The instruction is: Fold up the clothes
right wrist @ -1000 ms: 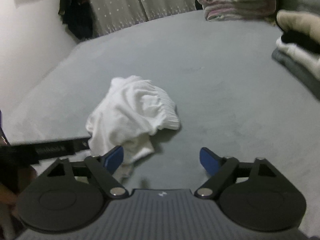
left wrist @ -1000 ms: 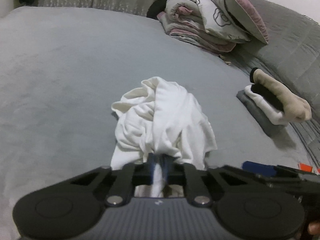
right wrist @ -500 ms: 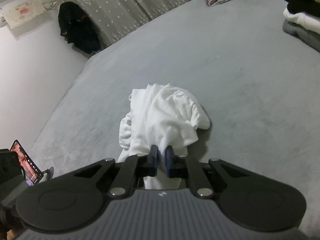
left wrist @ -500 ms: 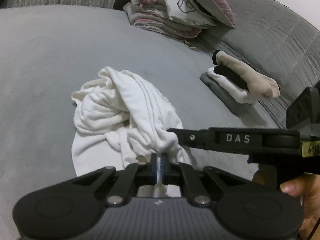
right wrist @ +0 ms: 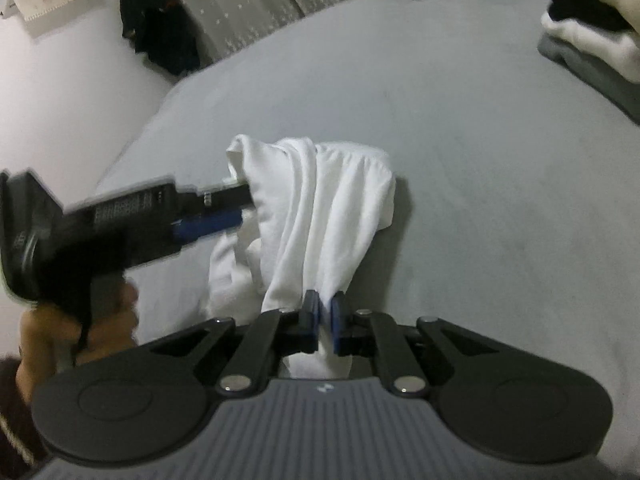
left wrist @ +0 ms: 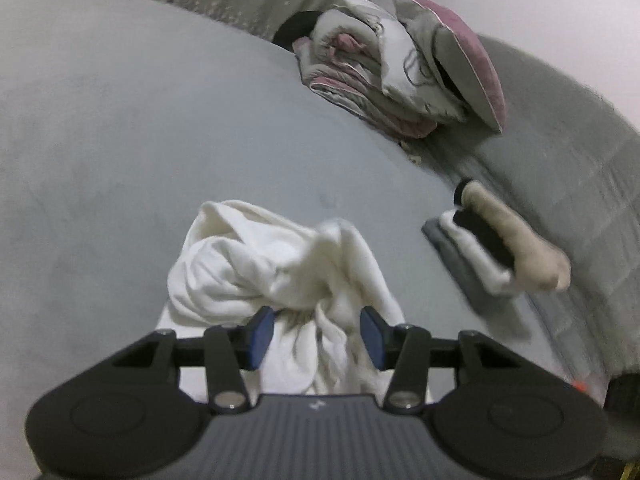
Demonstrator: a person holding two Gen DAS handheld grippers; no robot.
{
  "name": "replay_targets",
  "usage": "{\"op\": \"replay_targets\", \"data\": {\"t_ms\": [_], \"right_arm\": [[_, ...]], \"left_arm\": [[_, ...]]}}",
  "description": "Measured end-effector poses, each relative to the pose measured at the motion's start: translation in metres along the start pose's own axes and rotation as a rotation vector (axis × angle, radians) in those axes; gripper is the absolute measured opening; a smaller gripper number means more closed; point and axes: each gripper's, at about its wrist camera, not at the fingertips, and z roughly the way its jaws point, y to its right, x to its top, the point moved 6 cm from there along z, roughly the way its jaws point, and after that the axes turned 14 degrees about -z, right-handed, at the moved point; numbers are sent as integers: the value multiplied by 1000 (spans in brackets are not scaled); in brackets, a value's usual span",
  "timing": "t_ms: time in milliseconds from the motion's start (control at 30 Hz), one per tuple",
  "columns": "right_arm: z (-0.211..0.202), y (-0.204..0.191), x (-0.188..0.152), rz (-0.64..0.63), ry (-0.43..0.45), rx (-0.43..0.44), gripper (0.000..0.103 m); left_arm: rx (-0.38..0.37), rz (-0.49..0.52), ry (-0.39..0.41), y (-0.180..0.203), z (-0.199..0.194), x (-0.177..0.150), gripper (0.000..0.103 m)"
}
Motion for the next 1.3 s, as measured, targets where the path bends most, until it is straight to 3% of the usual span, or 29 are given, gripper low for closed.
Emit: {"op": "replay_targets", "data": {"t_ms": [100, 300, 533, 700, 833, 1000, 1167, 1300], "right_arm": [[-13, 4, -12, -5, -18, 12, 9], [-28, 16, -27, -14, -48, 6, 8], [-44, 56, -22, 26, 2, -128, 8], [-50, 76, -12, 43, 42, -233, 7], [-46, 78, -4, 35, 51, -265, 7], [-38, 79, -5, 39, 38, -264, 13], [-44, 74, 0, 46, 59, -235, 14], [-44, 66, 8, 53, 78, -219, 21]], "left_arm": [[-8, -16, 1, 1, 3, -2, 46], [-25, -49, 4, 4, 9, -6, 29], [24, 1, 50, 1, -3, 2, 31], [109, 72, 129, -4, -9, 10, 37], [175, 101, 178, -16, -8, 16, 42], [192, 78, 152, -29, 2, 15, 41], [158, 64, 117, -26, 1, 11, 7], [154, 93, 107, -20, -6, 4, 4]]}}
